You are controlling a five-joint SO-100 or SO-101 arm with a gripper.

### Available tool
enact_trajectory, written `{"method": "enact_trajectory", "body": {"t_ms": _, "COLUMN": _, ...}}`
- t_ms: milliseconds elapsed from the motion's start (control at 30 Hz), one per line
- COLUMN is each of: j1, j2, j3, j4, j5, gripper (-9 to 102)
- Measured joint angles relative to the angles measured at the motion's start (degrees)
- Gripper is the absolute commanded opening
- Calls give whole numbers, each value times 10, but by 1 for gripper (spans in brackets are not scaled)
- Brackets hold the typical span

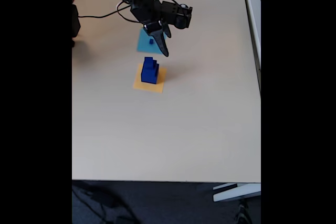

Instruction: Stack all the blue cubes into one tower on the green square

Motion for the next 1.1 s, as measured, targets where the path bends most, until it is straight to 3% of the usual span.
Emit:
{"method": "enact_trajectory", "body": {"t_ms": 533, "j1": 57, "j2": 15, "j3": -18, "j4": 74, "j5": -61, "gripper": 33}}
{"method": "enact_trajectory", "body": {"t_ms": 1100, "j1": 92, "j2": 32, "j3": 16, "j4": 87, "j5": -111, "gripper": 32}}
